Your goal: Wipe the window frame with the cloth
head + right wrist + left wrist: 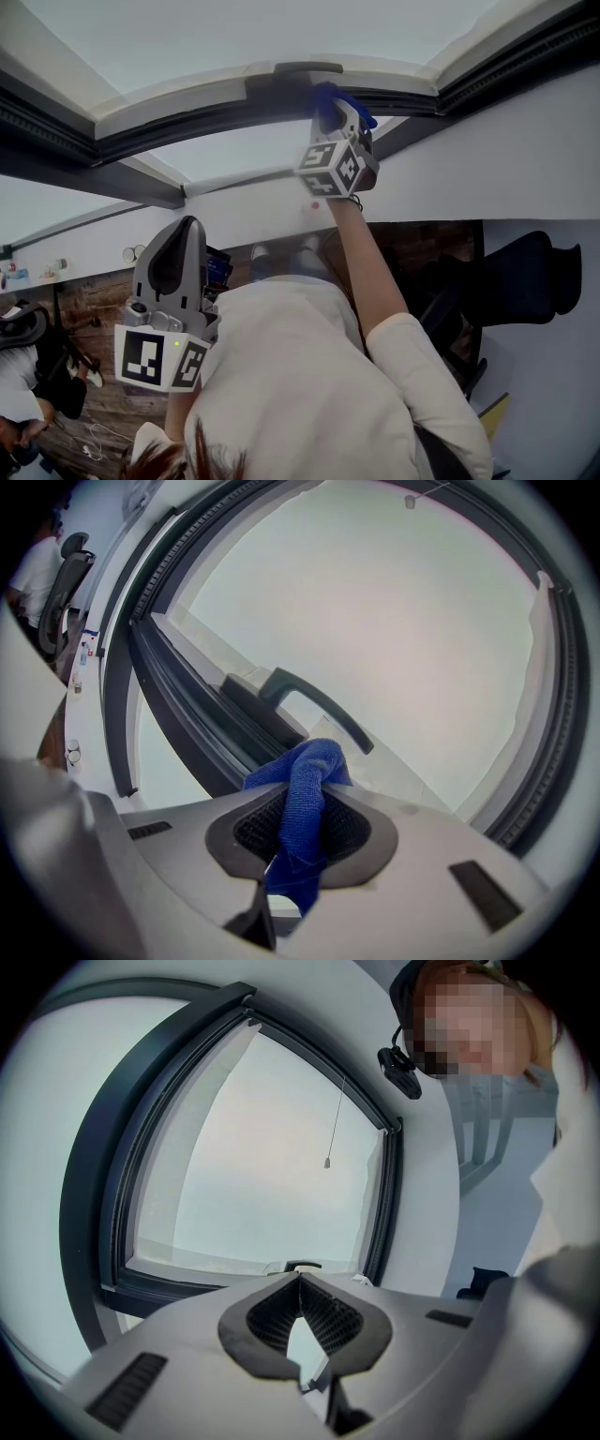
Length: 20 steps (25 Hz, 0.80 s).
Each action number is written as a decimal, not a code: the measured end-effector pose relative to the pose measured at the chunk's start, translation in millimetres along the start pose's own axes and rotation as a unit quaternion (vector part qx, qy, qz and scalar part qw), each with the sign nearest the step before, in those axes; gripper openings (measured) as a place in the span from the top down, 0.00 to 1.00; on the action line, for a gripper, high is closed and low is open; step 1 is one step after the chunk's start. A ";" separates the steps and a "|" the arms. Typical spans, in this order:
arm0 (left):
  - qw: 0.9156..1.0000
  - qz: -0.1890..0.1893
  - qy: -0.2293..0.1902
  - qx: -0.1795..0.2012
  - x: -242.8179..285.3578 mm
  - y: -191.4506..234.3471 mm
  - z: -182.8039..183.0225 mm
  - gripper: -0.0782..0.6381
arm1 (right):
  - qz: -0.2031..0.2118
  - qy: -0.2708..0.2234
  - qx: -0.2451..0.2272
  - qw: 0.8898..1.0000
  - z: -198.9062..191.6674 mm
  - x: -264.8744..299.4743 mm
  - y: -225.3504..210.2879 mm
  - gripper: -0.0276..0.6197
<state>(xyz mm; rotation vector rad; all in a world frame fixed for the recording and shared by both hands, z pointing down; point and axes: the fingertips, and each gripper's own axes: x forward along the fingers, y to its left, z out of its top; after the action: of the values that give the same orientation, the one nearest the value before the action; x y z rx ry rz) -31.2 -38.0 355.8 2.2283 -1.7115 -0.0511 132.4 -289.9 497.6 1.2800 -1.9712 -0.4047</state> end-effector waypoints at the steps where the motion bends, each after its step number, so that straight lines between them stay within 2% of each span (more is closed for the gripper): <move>1: 1.000 0.001 0.001 -0.001 -0.3 0.0 -0.4 0.88 | 0.001 0.000 -0.001 1.000 0.7 -0.2 0.9 0.85; 9: 1.000 0.003 0.005 -0.006 -3.3 1.0 -4.0 0.88 | 0.007 -0.005 -0.009 1.000 6.4 -0.2 9.7 0.85; 20: 1.000 0.026 0.002 -0.007 -16.2 16.9 -2.2 0.88 | 0.008 -0.009 -0.012 1.000 13.3 -0.7 15.8 0.85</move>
<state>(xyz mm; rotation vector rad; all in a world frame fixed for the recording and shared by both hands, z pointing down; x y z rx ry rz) -50.9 -25.9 359.9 2.1706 -1.7607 -0.0475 112.6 -283.8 497.9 1.2482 -1.9841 -0.4324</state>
